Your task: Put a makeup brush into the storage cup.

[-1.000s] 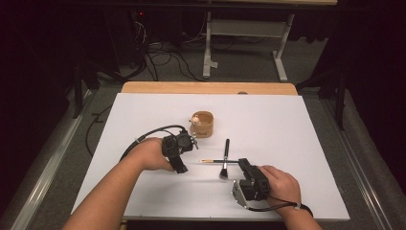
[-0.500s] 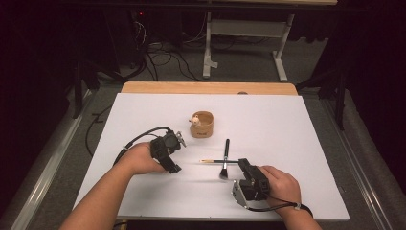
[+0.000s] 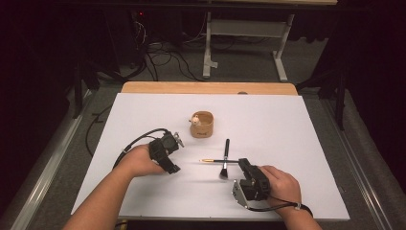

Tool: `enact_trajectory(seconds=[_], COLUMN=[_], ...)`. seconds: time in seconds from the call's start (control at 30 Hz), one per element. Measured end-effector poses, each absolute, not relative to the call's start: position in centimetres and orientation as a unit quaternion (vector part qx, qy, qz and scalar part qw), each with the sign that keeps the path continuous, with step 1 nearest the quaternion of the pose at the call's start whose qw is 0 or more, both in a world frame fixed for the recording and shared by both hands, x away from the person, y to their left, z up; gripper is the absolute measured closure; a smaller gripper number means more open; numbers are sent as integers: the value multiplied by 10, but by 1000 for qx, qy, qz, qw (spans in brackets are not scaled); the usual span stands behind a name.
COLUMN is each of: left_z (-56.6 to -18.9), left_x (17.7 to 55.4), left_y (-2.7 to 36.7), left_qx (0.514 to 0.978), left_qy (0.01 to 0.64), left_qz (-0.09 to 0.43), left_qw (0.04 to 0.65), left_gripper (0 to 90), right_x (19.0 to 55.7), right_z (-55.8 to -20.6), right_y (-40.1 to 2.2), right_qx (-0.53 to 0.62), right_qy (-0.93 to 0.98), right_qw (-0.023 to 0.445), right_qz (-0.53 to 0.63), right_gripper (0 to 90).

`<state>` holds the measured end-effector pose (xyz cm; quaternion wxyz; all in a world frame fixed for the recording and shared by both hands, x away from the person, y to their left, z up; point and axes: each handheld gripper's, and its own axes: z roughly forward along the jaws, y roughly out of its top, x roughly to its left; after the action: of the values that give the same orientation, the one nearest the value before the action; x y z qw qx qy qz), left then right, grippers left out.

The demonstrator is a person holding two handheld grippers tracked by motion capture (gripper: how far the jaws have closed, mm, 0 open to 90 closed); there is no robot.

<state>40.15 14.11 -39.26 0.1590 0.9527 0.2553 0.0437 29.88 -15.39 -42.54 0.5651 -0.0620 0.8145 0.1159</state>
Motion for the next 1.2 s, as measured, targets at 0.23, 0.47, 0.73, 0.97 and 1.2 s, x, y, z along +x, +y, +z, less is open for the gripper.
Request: enact_trajectory(seconds=[0.23, 0.47, 0.73, 0.97, 1.2], left_z=[-395, -403, -407, -412, -419], left_x=[403, 399, 394, 389, 382], left_y=[146, 151, 158, 165, 172], left_qx=[940, 927, 901, 874, 846], left_qy=[284, 303, 330, 357, 378], left_qz=[57, 60, 77, 95, 104], left_qw=[183, 212, 270, 315, 362], left_gripper=[268, 247, 230, 196, 162], right_x=[298, 298, 298, 298, 299], right_z=[-425, -425, -425, -424, -423], right_y=[-154, -154, -154, -155, -155], right_qx=[-57, -55, -50, -43, -42], right_qy=[815, 815, 816, 817, 818], right_qw=[564, 564, 563, 561, 560], right_qz=[118, 119, 121, 126, 128], right_gripper=[871, 870, 871, 870, 871])
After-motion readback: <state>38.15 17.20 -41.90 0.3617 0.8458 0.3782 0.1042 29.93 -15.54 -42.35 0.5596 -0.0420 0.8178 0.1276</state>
